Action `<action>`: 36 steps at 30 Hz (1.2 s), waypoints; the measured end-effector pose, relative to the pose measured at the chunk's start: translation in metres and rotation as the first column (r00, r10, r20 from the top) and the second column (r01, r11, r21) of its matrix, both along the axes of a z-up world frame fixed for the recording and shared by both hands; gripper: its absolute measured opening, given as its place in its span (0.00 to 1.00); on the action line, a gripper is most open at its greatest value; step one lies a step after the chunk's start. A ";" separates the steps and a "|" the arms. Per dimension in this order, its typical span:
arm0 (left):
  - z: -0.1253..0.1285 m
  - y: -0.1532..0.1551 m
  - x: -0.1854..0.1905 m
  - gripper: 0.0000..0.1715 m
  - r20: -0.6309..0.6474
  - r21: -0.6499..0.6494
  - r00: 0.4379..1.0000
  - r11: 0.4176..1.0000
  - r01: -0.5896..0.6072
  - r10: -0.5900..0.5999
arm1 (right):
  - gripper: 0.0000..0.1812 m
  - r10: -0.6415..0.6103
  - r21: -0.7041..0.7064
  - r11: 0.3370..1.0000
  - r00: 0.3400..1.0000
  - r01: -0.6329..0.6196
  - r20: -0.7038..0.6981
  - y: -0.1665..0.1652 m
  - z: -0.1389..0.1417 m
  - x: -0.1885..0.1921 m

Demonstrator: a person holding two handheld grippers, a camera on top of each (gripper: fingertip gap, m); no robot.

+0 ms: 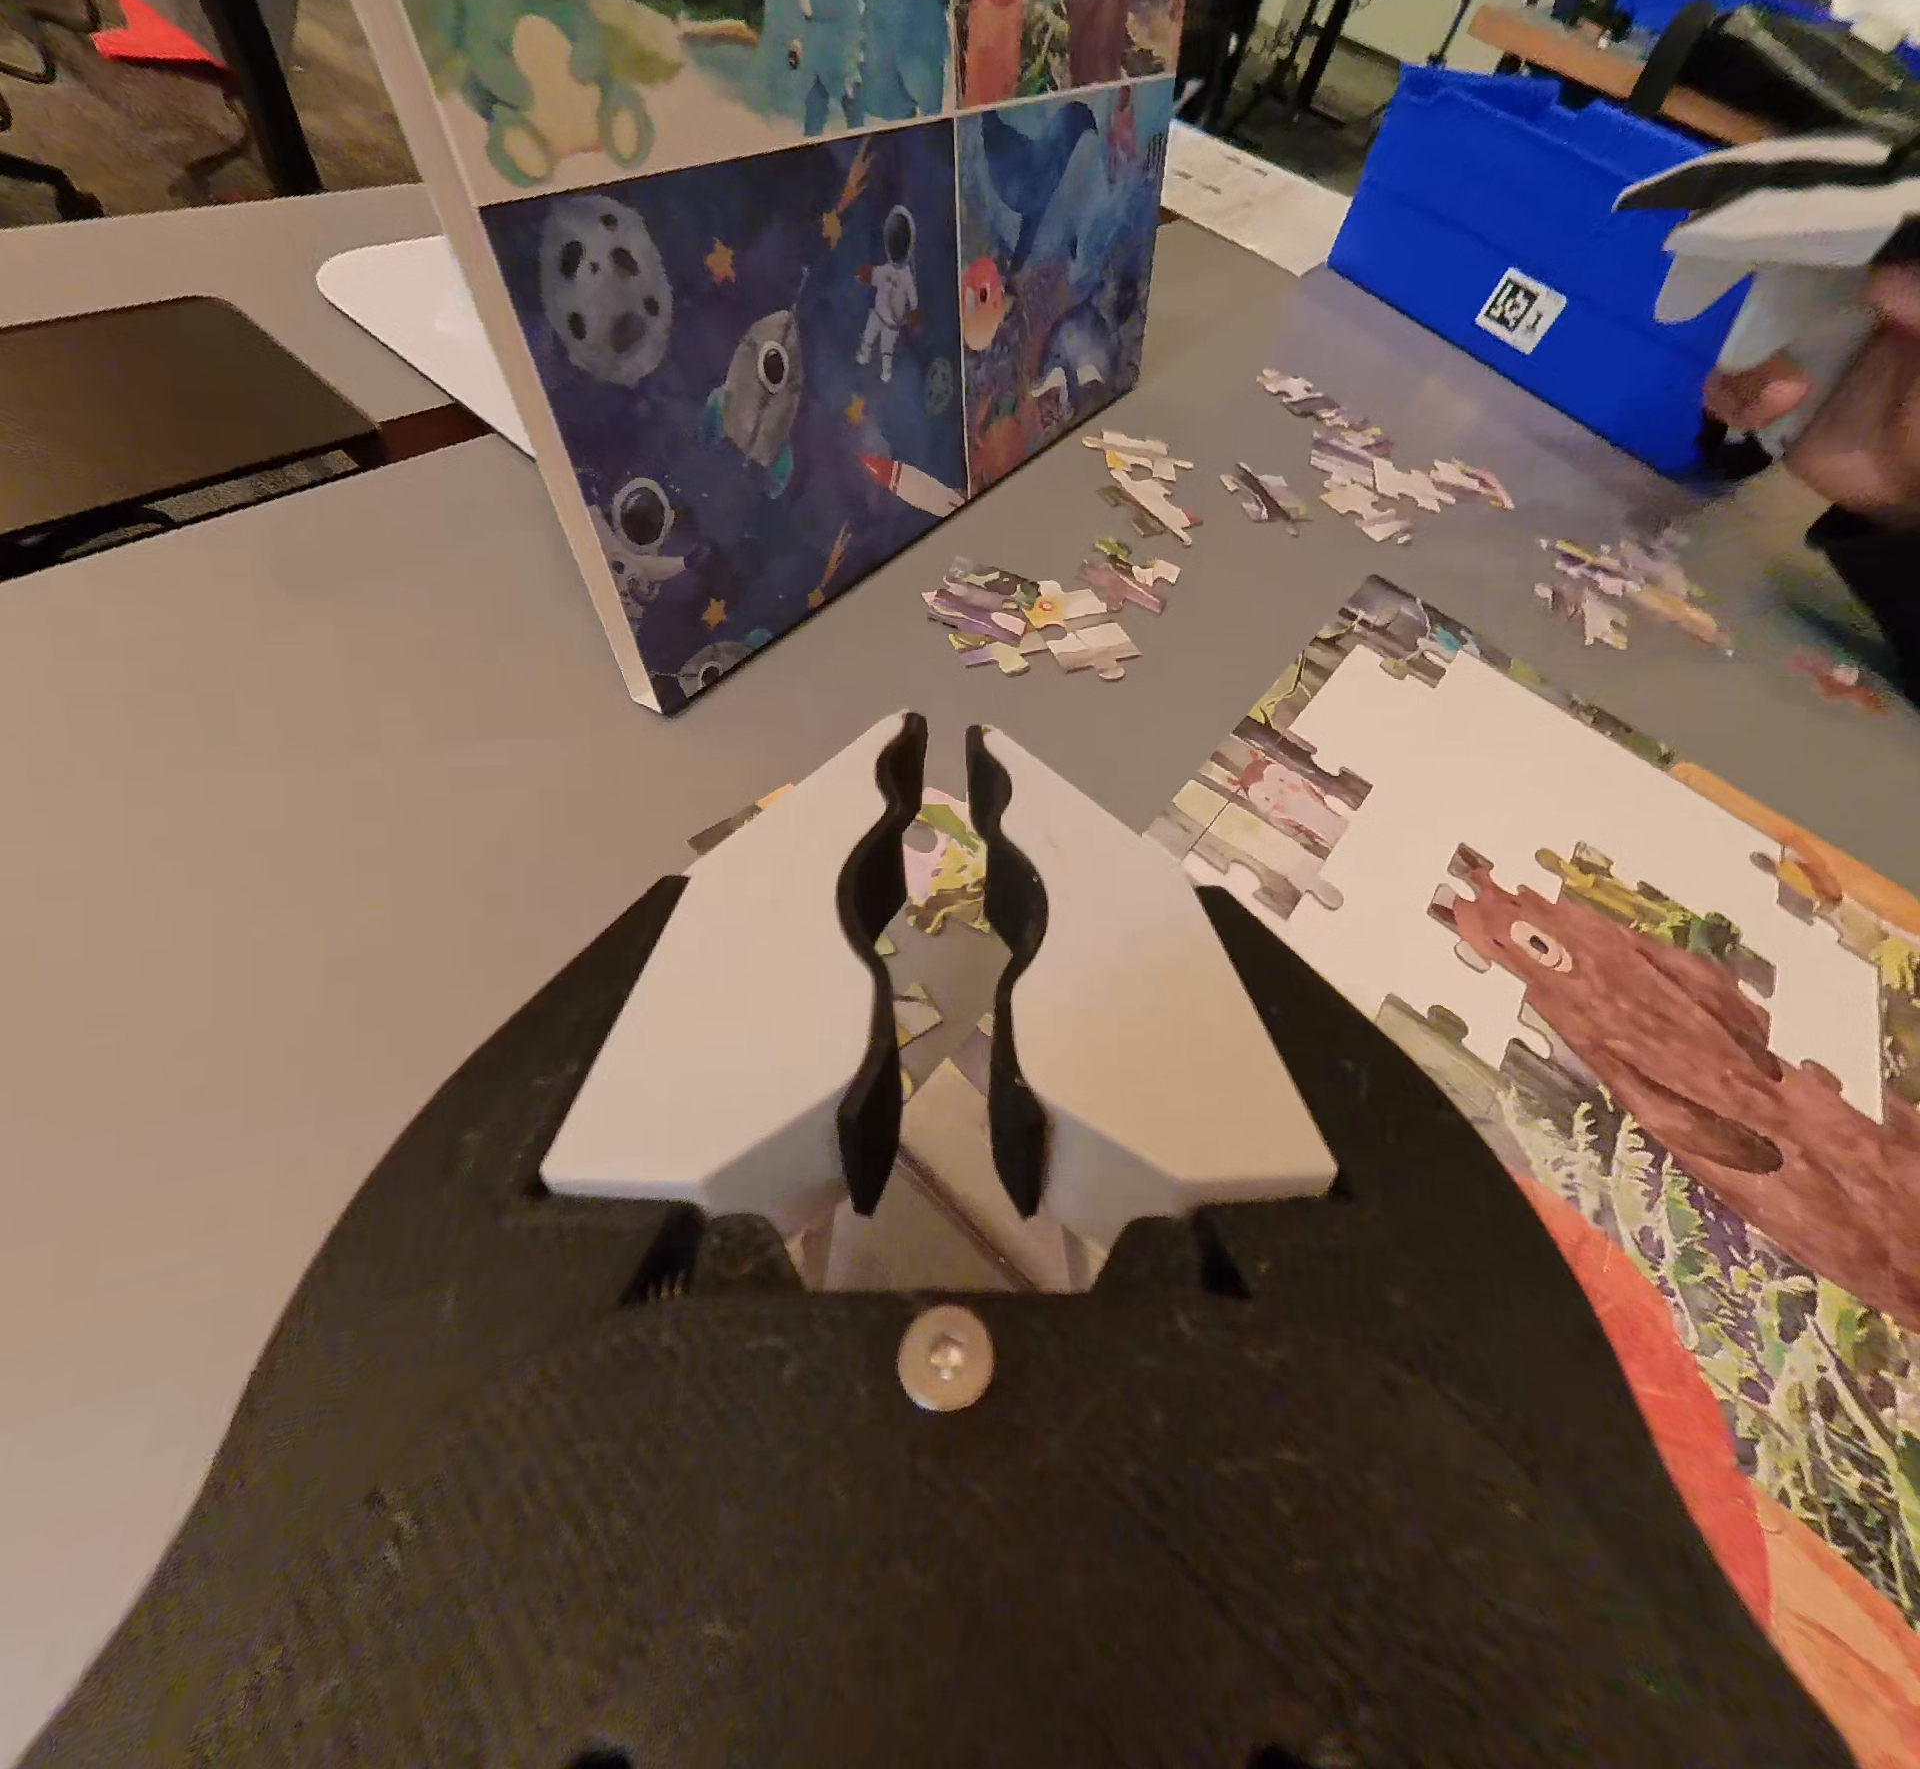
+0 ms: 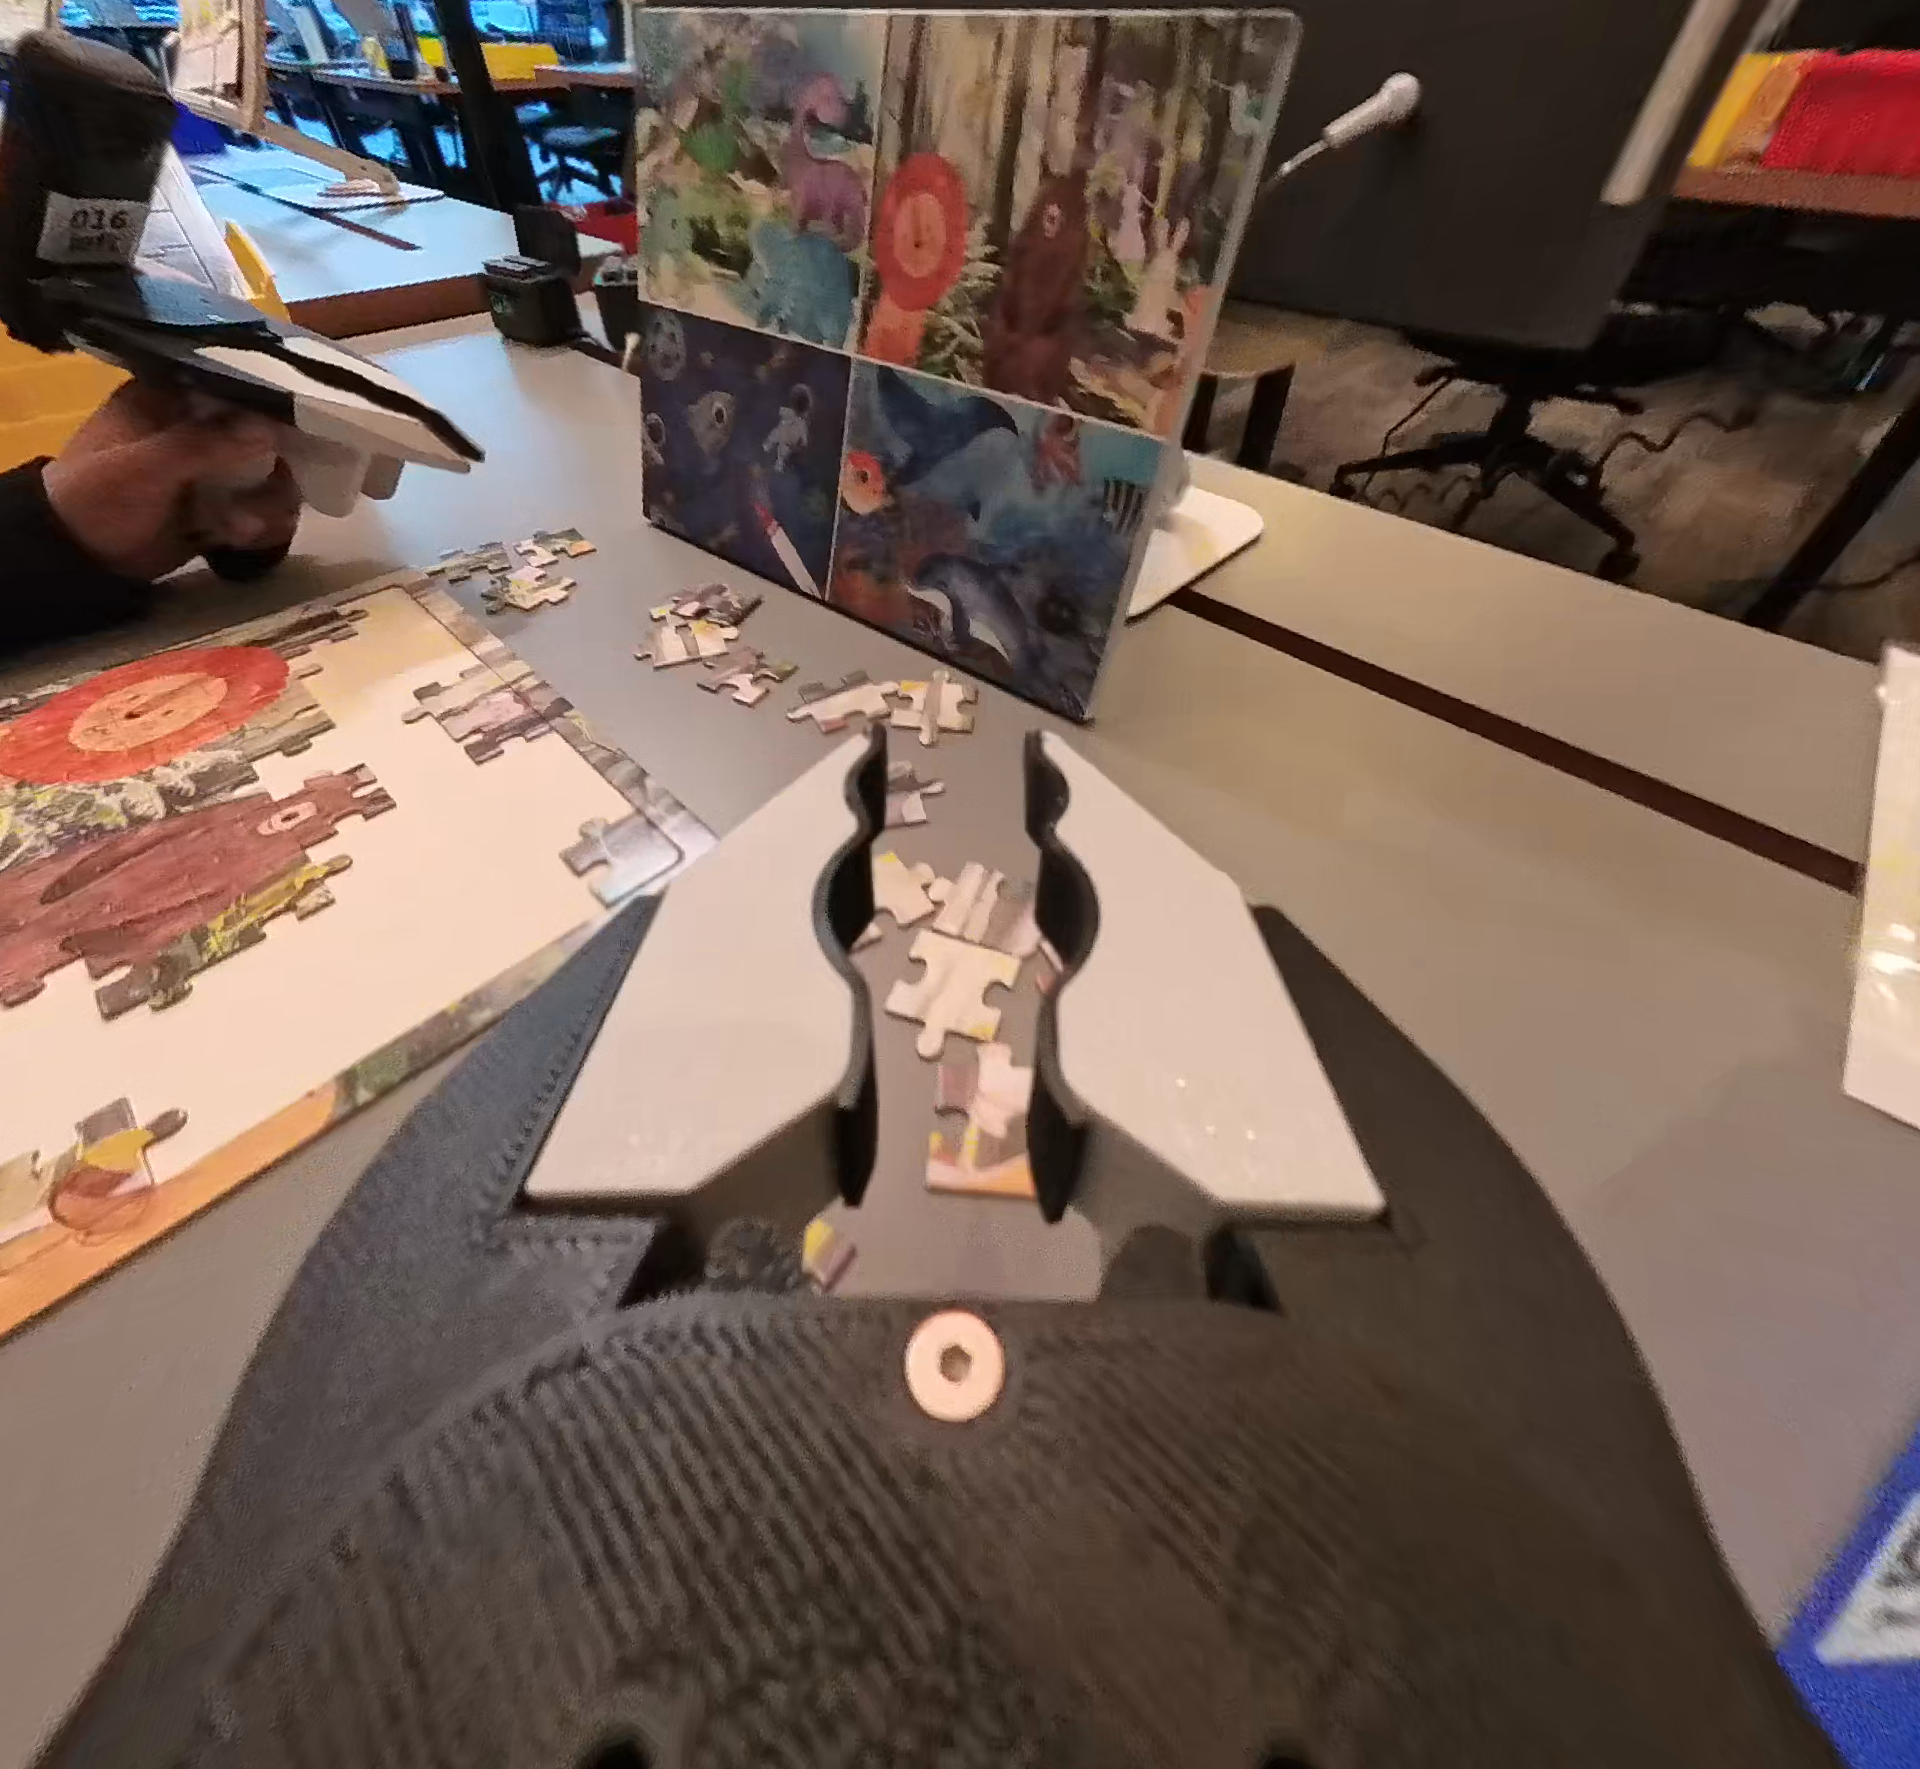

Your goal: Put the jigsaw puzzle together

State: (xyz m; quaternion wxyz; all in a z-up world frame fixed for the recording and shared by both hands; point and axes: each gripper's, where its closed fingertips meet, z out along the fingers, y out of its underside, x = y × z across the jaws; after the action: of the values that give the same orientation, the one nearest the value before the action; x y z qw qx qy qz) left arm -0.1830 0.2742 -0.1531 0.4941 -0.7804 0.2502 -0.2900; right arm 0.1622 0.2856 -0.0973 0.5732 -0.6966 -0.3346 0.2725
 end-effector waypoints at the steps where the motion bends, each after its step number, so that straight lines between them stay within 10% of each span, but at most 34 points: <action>1: -0.001 0.000 0.001 0.03 -0.015 0.001 1.000 1.000 0.004 -0.004 | 0.13 -0.003 -0.013 1.000 1.000 0.003 0.001 0.001 -0.002 0.006; 22: 0.003 0.005 -0.007 0.08 0.099 -0.048 0.995 0.999 -0.014 0.019 | 0.12 -0.082 0.001 0.997 0.989 0.082 -0.125 0.000 0.028 0.013; 36: -0.004 0.001 0.003 0.06 -0.014 -0.017 1.000 1.000 0.010 -0.010 | 0.20 -0.105 -0.450 0.882 0.989 0.140 0.102 0.024 -0.082 0.005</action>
State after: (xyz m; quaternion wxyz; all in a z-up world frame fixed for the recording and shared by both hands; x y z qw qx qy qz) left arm -0.1799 0.2748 -0.1567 0.4845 -0.7852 0.2550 -0.2892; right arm 0.1673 0.3098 -0.1794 0.3968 -0.8410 -0.2378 0.2805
